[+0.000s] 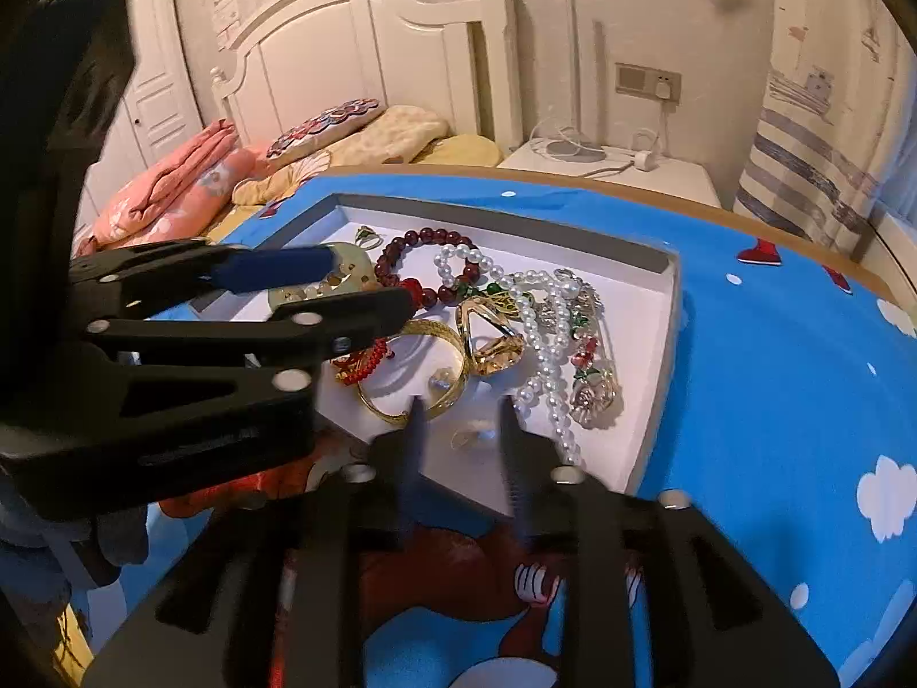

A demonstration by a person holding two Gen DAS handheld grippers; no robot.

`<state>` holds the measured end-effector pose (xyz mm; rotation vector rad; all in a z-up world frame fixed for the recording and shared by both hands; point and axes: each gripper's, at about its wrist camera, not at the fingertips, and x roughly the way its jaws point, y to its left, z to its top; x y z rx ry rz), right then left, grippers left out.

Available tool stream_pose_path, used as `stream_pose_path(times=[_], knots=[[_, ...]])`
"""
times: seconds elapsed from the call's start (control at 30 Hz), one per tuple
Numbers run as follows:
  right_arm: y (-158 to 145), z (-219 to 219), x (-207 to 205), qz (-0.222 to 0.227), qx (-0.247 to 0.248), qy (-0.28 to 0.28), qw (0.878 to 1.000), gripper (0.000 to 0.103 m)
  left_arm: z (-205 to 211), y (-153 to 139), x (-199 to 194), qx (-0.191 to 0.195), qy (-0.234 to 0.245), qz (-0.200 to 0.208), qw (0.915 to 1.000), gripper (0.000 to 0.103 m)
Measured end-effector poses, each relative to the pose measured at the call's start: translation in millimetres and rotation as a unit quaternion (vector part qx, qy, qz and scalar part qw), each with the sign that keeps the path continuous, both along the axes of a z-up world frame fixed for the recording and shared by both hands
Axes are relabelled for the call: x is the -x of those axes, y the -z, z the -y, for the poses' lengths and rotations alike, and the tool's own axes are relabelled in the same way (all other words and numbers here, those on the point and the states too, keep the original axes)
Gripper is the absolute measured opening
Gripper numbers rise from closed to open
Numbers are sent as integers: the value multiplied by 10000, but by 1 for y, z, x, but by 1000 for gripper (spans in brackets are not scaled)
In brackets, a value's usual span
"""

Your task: Organize jewelry

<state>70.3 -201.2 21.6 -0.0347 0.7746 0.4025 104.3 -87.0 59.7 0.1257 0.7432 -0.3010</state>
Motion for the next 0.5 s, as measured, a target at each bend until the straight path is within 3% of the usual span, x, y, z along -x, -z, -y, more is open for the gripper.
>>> stream_pose_path(times=[0.07, 0.13, 0.23, 0.37, 0.5], knots=[[-2, 1, 3, 36, -43, 63, 10000, 51, -6, -4, 5, 1, -105, 93, 9999, 68], [-4, 2, 7, 65, -62, 146, 9999, 53, -14, -11, 14, -28, -264, 310, 9992, 85], [-9, 0, 16, 207, -31, 346, 9992, 70, -27, -21, 28, -39, -469, 597, 9971, 99], [-14, -4, 34, 396, -4, 748, 9964, 86, -48, -29, 53, 44, -795, 850, 9932, 101], [-15, -10, 47, 490, 8, 1106, 9927, 86, -73, -24, 76, 81, -1372, 813, 9872, 101]])
